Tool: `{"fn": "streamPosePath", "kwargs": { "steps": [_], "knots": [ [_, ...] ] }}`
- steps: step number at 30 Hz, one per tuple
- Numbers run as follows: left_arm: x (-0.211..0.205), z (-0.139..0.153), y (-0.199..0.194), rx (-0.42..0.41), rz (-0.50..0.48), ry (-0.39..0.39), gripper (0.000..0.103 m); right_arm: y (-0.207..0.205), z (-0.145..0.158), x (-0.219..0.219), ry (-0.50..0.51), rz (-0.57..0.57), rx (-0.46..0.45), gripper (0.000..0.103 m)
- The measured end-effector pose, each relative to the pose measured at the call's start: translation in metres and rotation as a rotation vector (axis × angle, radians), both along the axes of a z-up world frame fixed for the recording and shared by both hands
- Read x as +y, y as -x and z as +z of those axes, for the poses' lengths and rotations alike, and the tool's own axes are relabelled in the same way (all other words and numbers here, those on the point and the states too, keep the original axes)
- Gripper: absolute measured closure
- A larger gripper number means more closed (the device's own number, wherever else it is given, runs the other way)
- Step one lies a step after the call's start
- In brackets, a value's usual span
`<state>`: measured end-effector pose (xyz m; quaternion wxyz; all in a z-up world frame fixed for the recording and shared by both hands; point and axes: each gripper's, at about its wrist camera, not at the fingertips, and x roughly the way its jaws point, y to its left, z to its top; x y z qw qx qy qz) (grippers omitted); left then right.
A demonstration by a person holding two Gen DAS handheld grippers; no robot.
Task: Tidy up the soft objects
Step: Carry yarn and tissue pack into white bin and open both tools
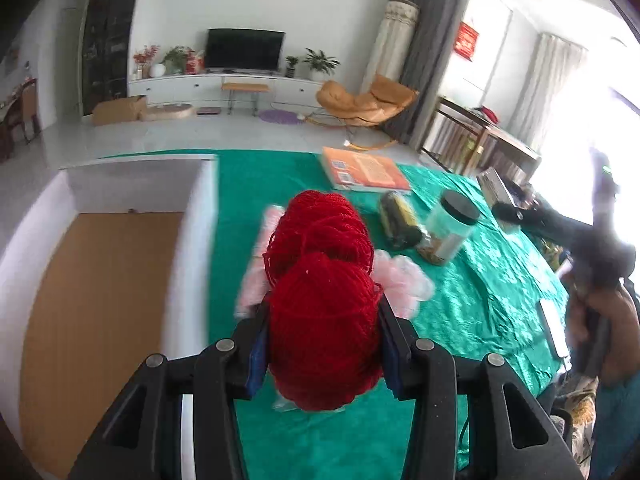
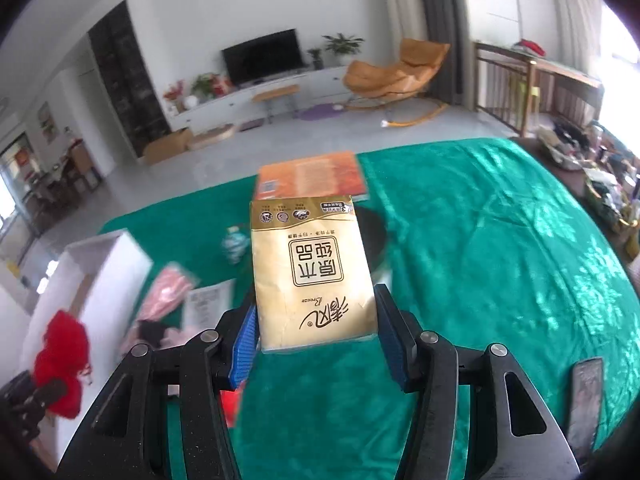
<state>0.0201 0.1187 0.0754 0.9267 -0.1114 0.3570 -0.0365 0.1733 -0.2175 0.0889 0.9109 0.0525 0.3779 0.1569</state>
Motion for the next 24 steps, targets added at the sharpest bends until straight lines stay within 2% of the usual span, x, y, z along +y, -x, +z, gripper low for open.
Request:
{"fn": "streamPosePath", "kwargs": {
  "steps": [6, 9, 11, 12, 13, 14, 16, 18, 22, 24],
  "knots": [
    [0.089, 0.019, 0.055, 0.006, 0.208, -0.109, 0.058, 0.083, 0.021, 0.139, -0.136, 0.364, 0.029, 0.046],
    [0.128, 0.015, 0.079, 0.04, 0.312, -0.148, 0.055, 0.118, 0.026, 0.199, -0.17, 0.512, 0.042, 0.046],
    [0.149, 0.006, 0.091, 0.06, 0.389, -0.159, 0.038, 0.134, 0.021, 0.233, -0.188, 0.592, 0.067, 0.043],
    [0.157, 0.0, 0.096, 0.065, 0.416, -0.147, 0.011, 0.14, 0.017, 0.247, -0.194, 0.629, 0.08, 0.039],
    [0.166, -0.005, 0.102, 0.057, 0.455, -0.112, 0.0, 0.145, 0.01, 0.259, -0.202, 0.675, 0.104, 0.034],
    [0.169, -0.008, 0.107, 0.041, 0.476, -0.091, 0.0, 0.147, 0.002, 0.266, -0.202, 0.71, 0.136, 0.033],
    [0.168, -0.014, 0.108, 0.04, 0.476, -0.067, 0.0, 0.155, -0.011, 0.266, -0.189, 0.716, 0.152, 0.033],
    [0.157, -0.016, 0.105, 0.025, 0.438, -0.051, 0.0, 0.153, -0.022, 0.25, -0.14, 0.663, 0.119, 0.033],
    [0.105, -0.018, 0.086, -0.012, 0.26, -0.021, 0.0, 0.137, -0.053, 0.192, 0.008, 0.457, 0.046, 0.032],
    [0.064, -0.022, 0.071, -0.013, 0.153, -0.011, 0.0, 0.125, -0.08, 0.152, 0.096, 0.308, 0.041, 0.032]
  ]
}}
